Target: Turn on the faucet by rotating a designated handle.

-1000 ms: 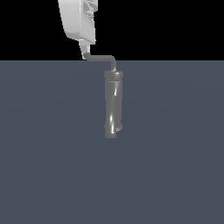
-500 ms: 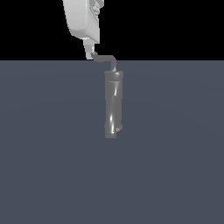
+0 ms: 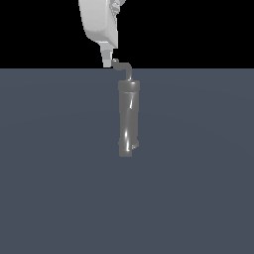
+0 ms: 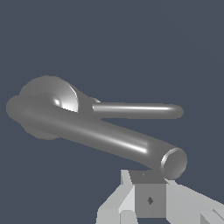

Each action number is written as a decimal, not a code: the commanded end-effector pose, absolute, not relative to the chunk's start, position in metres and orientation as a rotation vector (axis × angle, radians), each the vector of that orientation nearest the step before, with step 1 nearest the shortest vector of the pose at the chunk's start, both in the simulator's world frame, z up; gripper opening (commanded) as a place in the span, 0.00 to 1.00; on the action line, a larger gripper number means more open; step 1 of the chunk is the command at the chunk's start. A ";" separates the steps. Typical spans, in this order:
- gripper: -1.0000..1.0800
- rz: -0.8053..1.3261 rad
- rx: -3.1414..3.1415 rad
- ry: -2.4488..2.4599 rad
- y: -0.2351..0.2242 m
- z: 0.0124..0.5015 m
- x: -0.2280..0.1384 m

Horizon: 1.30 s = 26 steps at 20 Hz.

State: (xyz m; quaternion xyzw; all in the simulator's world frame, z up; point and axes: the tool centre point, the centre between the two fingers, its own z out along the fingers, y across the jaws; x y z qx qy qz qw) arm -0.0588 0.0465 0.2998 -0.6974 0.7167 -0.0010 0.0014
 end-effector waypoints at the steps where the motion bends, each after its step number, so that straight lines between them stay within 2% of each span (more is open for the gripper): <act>1: 0.00 -0.003 -2.178 2.262 0.028 0.300 -0.060; 11: 0.00 0.000 -2.171 2.271 -0.039 0.300 -0.069; 12: 0.00 0.000 -2.171 2.271 -0.039 0.300 -0.069; 13: 0.00 0.001 -2.218 2.222 -0.010 0.300 -0.067; 26: 0.00 0.000 -2.195 2.247 -0.054 0.300 -0.041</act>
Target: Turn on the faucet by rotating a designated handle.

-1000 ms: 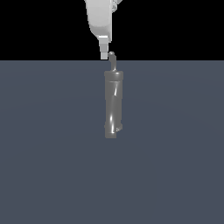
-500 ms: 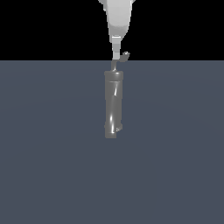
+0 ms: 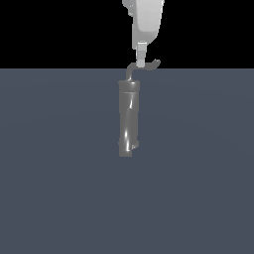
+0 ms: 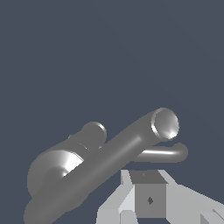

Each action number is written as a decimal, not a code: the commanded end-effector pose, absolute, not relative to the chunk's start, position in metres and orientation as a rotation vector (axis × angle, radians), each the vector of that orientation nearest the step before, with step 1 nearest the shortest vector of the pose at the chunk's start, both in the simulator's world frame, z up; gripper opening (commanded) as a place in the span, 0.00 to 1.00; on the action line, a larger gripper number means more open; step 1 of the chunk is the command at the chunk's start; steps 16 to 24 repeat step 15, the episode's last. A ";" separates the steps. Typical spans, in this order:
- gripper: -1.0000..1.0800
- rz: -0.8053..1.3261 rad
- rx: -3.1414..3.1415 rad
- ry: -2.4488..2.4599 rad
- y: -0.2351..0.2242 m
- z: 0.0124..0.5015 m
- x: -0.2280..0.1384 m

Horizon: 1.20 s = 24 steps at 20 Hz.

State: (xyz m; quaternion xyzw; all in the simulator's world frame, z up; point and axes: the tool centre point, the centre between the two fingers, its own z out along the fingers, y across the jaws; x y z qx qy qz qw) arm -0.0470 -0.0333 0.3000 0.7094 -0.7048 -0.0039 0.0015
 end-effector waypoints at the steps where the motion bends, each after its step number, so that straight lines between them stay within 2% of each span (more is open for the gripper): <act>1: 0.00 0.000 2.194 -2.249 -0.058 0.300 -0.039; 14: 0.00 0.000 2.172 -2.270 -0.097 0.300 -0.017; 24: 0.00 0.000 2.172 -2.270 -0.097 0.300 -0.017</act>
